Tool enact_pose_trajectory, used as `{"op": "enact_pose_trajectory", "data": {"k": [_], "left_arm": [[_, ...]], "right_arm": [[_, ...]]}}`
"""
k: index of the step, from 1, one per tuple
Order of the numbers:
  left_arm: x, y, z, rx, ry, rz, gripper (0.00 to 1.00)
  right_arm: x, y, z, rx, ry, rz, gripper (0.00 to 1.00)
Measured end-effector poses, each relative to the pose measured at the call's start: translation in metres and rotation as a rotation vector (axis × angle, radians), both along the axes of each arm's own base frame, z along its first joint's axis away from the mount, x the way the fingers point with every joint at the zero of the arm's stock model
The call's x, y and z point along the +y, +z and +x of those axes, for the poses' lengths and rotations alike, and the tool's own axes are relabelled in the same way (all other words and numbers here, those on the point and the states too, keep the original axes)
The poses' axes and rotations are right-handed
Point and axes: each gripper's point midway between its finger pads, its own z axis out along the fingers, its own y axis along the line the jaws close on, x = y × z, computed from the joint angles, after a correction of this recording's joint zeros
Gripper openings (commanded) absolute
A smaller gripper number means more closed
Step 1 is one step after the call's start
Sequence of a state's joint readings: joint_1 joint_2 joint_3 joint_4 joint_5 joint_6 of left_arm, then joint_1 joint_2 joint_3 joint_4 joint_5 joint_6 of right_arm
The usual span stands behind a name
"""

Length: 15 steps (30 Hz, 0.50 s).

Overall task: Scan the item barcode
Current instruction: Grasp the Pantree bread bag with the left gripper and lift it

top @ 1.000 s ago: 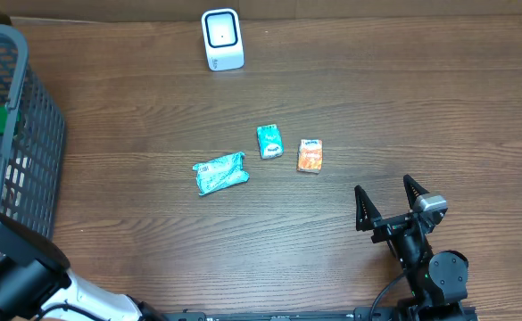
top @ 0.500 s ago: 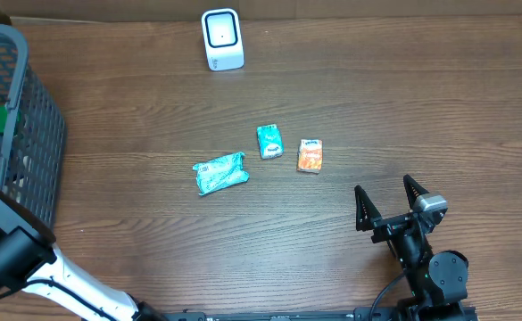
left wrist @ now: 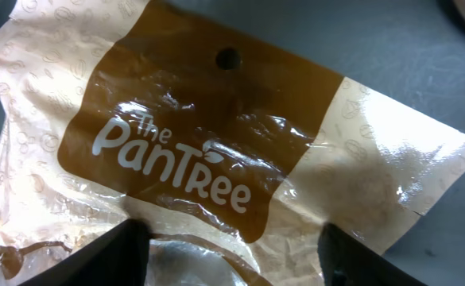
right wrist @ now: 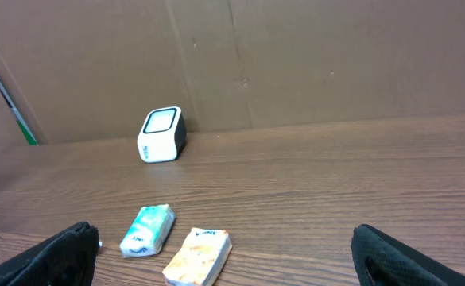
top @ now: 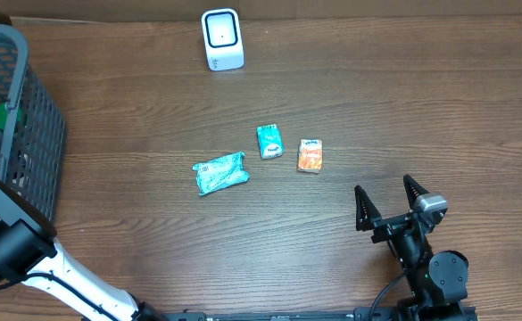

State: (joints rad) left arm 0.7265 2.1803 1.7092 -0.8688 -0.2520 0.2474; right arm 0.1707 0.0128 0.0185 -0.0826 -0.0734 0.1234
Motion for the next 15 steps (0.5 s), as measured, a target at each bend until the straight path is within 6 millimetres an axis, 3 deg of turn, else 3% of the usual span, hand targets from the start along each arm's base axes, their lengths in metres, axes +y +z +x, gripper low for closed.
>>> {"op": "enact_pose_trajectory", "data": {"k": [3,6,15], "left_arm": [[0.0000,-0.0006,0.0000,0.001,0.000,-0.001,0.57],[0.0007,-0.0018,-0.0006,0.006,-0.002,0.001,0.54],[-0.0035,0.0024,-0.0070,0.030,0.072,-0.027,0.61]], "right_arm": [[0.0000,0.0001,0.0000,0.000,0.000,0.000,1.00],[0.0001,-0.0001,0.0000,0.000,0.000,0.000,1.00],[0.0001,0.0001,0.0000,0.000,0.000,0.000,1.00]]}}
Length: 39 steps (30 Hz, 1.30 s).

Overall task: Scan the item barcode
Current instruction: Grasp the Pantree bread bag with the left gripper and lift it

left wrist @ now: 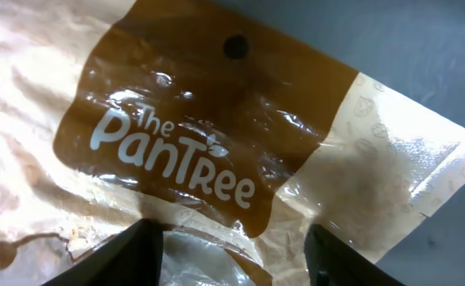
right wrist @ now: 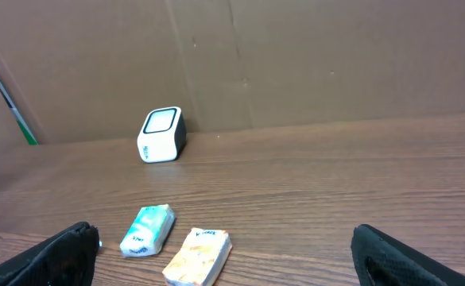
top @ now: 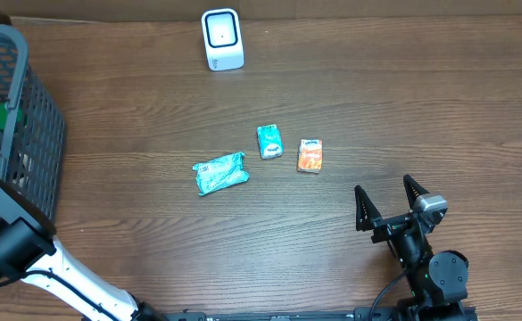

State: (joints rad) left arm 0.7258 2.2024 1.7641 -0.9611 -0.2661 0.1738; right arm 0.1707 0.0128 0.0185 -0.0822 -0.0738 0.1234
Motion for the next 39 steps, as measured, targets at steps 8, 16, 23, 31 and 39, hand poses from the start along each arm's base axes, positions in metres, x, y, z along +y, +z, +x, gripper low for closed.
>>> {"op": "enact_pose_trajectory", "data": {"k": [8,16,23,31,39], "left_arm": [[-0.001,0.021,0.012,-0.065,0.021,-0.016,0.67],[-0.011,0.028,0.000,-0.051,0.042,-0.065,0.70],[0.002,0.025,-0.030,-0.106,0.278,-0.135,0.69],[0.019,0.033,-0.051,-0.166,0.418,-0.148,0.72],[0.027,0.037,-0.059,-0.129,0.333,-0.082,0.81]], "right_arm": [[0.000,0.000,0.000,0.000,-0.001,0.000,1.00],[0.000,0.000,0.000,0.000,0.000,0.000,1.00],[0.000,0.000,0.000,0.000,0.000,0.000,1.00],[0.000,0.000,0.000,0.000,0.000,0.000,1.00],[0.000,0.000,0.000,0.000,0.000,0.000,1.00]]}}
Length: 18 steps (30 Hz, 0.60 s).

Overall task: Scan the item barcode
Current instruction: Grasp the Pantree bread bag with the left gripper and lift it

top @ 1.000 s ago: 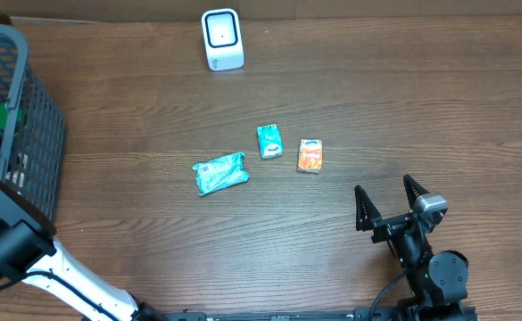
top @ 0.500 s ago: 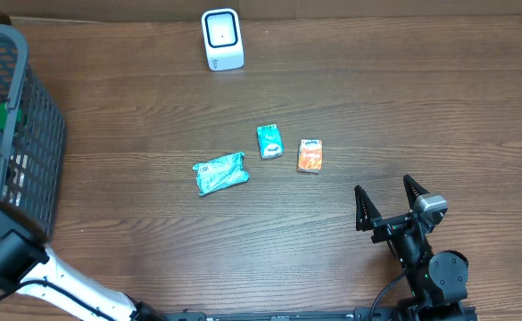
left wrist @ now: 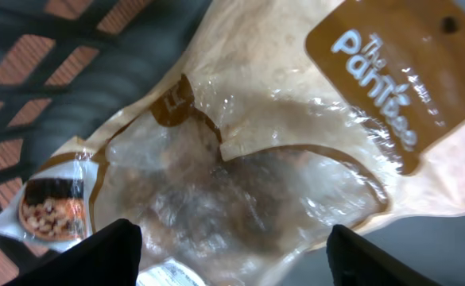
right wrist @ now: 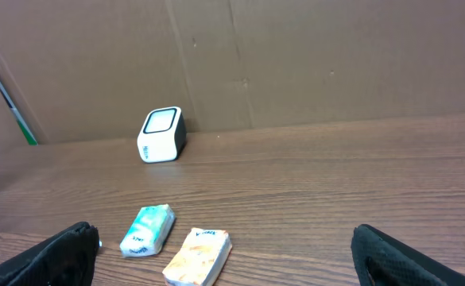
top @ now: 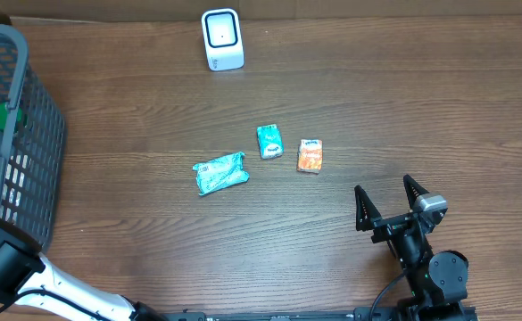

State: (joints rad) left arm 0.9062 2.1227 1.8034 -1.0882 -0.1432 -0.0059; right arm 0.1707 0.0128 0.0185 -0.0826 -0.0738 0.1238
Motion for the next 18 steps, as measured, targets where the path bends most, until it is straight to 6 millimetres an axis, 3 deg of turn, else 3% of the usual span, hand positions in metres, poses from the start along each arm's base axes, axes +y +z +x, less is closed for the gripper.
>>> {"op": "enact_pose_trajectory", "data": {"k": [6,9,12,14,16,18], "left_arm": [[0.000,-0.035,-0.003,0.025,-0.112,0.016,0.88],[0.003,-0.040,0.001,0.010,-0.155,0.045,0.91],[0.004,-0.041,0.002,-0.007,-0.178,0.062,0.87],[0.004,-0.041,0.002,-0.013,-0.186,0.066,0.78],[0.002,-0.043,0.003,-0.016,-0.198,0.065,0.50],[0.002,-0.043,0.002,-0.016,-0.203,0.064,0.33]], "right_arm": [[0.000,0.000,0.000,0.000,0.000,0.000,1.00],[0.000,0.000,0.000,0.000,0.000,0.000,1.00],[0.000,0.000,0.000,0.000,0.000,0.000,1.00],[0.000,0.000,0.000,0.000,0.000,0.000,1.00],[0.000,0.000,0.000,0.000,0.000,0.000,1.00],[0.000,0.000,0.000,-0.001,0.000,0.000,1.00]]}}
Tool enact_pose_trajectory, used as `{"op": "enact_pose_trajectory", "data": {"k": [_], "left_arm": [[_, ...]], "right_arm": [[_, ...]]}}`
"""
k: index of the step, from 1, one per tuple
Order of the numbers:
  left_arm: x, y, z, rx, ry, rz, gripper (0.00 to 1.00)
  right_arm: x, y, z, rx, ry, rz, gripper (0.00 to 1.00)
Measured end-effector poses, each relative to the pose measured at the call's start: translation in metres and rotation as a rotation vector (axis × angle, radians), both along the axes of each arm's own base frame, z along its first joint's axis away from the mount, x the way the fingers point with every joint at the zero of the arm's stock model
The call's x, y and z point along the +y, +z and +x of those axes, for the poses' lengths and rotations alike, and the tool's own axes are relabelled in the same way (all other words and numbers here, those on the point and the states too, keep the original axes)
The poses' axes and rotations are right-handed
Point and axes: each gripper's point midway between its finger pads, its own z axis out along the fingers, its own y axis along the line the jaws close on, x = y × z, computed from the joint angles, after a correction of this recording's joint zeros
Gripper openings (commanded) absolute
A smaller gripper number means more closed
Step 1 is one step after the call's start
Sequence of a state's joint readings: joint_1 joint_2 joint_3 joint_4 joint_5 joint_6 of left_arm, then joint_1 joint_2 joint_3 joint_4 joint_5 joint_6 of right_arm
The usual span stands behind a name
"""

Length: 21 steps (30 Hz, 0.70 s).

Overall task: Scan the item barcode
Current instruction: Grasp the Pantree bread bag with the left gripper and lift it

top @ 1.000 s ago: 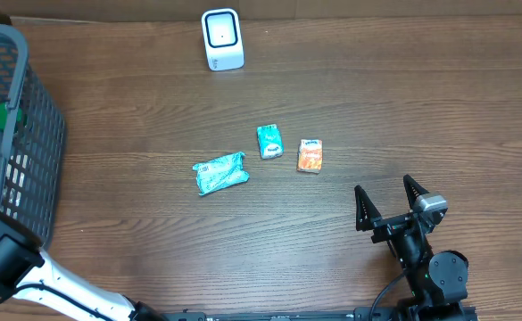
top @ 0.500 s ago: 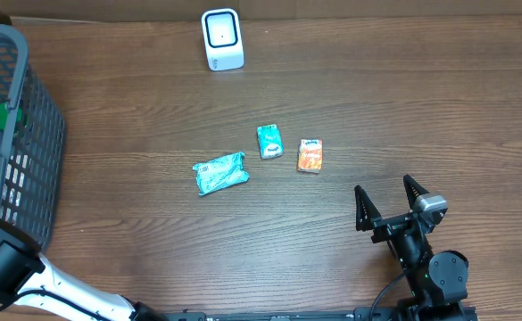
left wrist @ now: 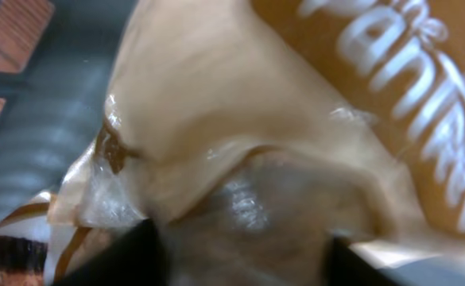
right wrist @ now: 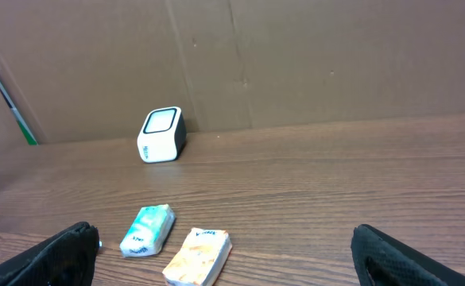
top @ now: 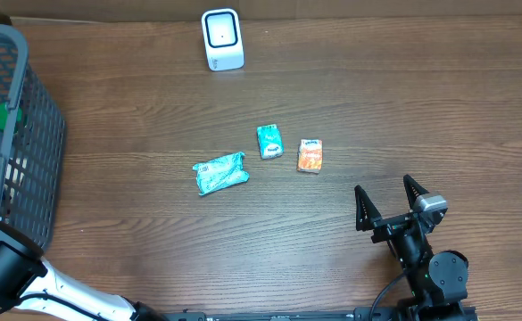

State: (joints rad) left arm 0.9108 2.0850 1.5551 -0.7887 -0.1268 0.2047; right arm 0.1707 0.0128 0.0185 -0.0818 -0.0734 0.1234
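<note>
A tan and brown "PanTree" snack bag (left wrist: pixel 240 135) fills the blurred left wrist view, lying inside the grey basket (top: pixel 30 134). My left gripper (left wrist: pixel 236 258) is pressed close over it, jaws spread, the bag's crinkled clear part between the two fingers (left wrist: pixel 117 254). It is open. The white barcode scanner (top: pixel 222 39) stands at the table's far edge. My right gripper (top: pixel 389 207) rests open and empty at the near right, facing the scanner (right wrist: pixel 161 133).
On the table's middle lie a teal pack (top: pixel 269 141), an orange pack (top: pixel 310 155) and a crumpled teal wrapper (top: pixel 219 173). A green-capped item (top: pixel 4 114) sits in the basket. Basket walls surround the left gripper. A cardboard wall (right wrist: pixel 296 56) backs the table.
The left gripper has come much nearer to the PanTree bag, which now fills its view and blurs. The small packet seen beside it is mostly out of frame. The right arm has not moved.
The left gripper first hung open over the bag's logo end in the basket, and stayed there at the second moment. Then it stood farther off, over the bag's clear window and a small packet. Now it is close down on the bag, still open. The right arm stayed put.
</note>
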Motion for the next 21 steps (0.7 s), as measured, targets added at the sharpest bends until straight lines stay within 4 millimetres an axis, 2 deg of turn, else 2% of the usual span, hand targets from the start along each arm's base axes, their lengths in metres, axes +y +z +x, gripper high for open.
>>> {"op": "enact_pose_trajectory", "data": {"k": [10,17,21], "left_arm": [[-0.003,0.002,0.000,0.001,-0.015,-0.009,0.08],[-0.019,0.010,-0.007,0.033,-0.012,-0.096,0.06],[-0.021,0.033,-0.001,0.036,-0.022,-0.124,0.05]], "right_arm": [[0.000,0.000,0.000,0.000,0.000,0.000,1.00],[0.000,0.000,0.000,0.000,0.000,0.000,1.00],[0.000,0.000,0.000,0.000,0.000,0.000,1.00]]}}
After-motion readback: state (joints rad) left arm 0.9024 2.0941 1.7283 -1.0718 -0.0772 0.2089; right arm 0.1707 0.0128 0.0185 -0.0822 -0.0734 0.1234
